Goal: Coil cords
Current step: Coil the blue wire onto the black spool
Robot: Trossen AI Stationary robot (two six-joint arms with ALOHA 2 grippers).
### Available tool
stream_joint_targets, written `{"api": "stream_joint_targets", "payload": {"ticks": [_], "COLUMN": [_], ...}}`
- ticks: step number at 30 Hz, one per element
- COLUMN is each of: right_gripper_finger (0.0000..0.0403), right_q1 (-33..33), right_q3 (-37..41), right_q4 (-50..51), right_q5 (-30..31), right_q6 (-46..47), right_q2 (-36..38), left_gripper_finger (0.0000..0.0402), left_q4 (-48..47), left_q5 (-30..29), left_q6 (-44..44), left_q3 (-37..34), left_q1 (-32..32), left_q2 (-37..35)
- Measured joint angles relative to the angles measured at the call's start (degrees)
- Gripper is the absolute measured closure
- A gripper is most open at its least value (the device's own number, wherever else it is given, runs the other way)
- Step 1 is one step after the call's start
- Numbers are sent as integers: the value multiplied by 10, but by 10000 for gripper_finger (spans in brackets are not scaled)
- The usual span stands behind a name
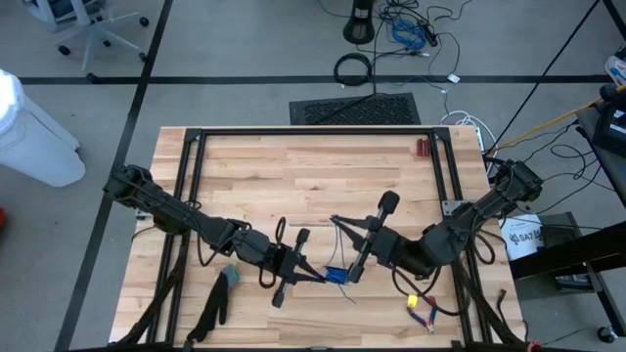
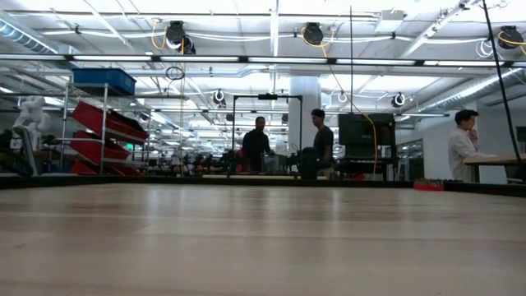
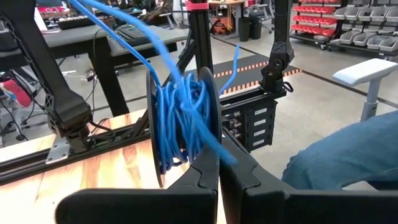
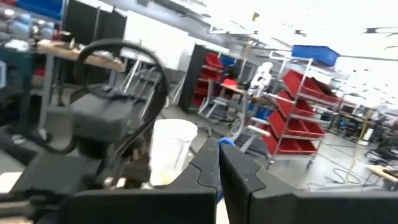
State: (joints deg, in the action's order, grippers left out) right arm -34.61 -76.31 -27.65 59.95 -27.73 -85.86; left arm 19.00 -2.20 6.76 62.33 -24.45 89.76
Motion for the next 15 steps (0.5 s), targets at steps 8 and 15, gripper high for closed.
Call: {"api": "stream_joint_targets", "payload": {"ticks": [8, 15], "right_gripper_finger": [403, 403], "right_q1": [1, 1], "right_q3": [0, 0], "right_q4": [-6, 42], "right_q5": [2, 22], "right_q6": [7, 56], "right_q2": [0, -4], "left_gripper_finger": [401, 402], "left_q4": [1, 11], "left_q5": [-27, -49], "left_q6": [11, 11], "left_q3": [0, 0], "left_q1": [0, -1], "left_q2": [0, 0]}}
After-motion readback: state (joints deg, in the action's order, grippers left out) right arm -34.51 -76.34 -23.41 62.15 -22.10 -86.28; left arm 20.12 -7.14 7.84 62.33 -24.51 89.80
